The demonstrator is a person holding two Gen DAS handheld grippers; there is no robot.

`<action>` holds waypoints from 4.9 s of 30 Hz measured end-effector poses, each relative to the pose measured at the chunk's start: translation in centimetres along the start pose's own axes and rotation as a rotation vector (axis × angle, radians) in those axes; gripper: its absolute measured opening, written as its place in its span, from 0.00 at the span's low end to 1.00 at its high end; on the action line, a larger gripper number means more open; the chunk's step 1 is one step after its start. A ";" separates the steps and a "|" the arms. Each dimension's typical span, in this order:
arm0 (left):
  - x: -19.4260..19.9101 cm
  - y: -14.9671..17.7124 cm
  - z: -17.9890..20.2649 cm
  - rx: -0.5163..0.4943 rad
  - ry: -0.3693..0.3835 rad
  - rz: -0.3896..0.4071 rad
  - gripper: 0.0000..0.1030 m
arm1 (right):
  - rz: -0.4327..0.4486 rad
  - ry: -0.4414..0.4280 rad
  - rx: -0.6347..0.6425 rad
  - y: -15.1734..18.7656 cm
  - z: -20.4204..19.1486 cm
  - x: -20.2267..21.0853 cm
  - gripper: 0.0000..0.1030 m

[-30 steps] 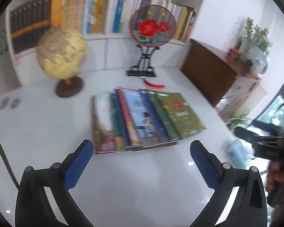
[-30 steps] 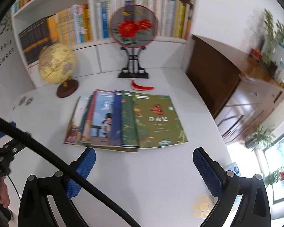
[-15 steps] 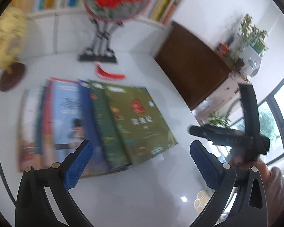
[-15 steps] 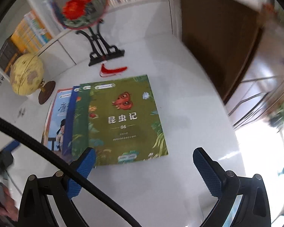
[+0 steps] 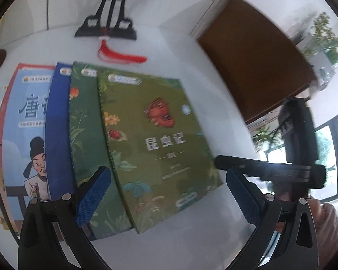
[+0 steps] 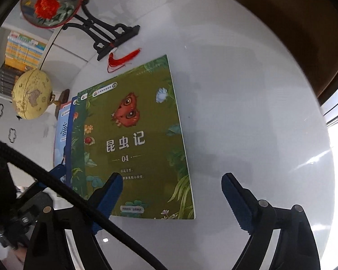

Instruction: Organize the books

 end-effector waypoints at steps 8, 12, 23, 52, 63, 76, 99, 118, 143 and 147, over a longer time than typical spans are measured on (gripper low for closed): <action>-1.2 0.0 -2.5 0.107 0.038 -0.024 0.99 | -0.012 -0.091 0.025 -0.5 0.2 -0.6 0.87; -1.6 -0.1 -2.1 0.067 0.036 -0.006 0.99 | -0.003 -0.135 0.047 -0.8 -0.1 -0.7 0.87; -3.0 -1.1 -0.9 -0.009 0.015 0.006 0.99 | -0.014 -0.224 0.054 -1.0 -1.3 -1.4 0.93; -3.1 -1.7 -0.7 0.114 0.165 -0.025 0.91 | 0.088 -0.504 -0.052 0.3 -0.7 1.2 0.07; -4.2 -0.1 0.8 0.093 0.077 -0.109 0.91 | 0.091 -0.384 0.023 1.7 -1.9 2.9 0.06; -3.7 3.0 0.1 0.199 0.113 -0.124 0.93 | 0.032 -0.149 0.005 2.2 2.2 2.2 0.14; -3.2 4.2 1.1 0.137 0.142 -0.085 0.85 | 0.008 -0.015 0.113 1.2 1.0 -0.8 0.38; 0.8 5.7 -3.5 0.132 0.033 -0.137 0.63 | -0.031 -0.116 0.047 4.0 1.6 0.0 0.15; -1.8 6.1 1.1 -0.001 0.012 -0.186 0.29 | -0.028 0.030 0.093 3.2 0.0 -1.7 0.28; -2.4 4.2 1.6 -0.038 0.038 -0.214 0.29 | -0.028 0.074 0.133 3.1 0.0 -1.7 0.28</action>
Point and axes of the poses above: each gripper's, at about its wrist camera, not at the fingertips, and x roughly against the way its jaws point, z to its right, y to its underside, the point moved 5 cm from there along -x, roughly the way its jaws point, and after that the axes turned 14 degrees about -z, right-handed, at the moved point
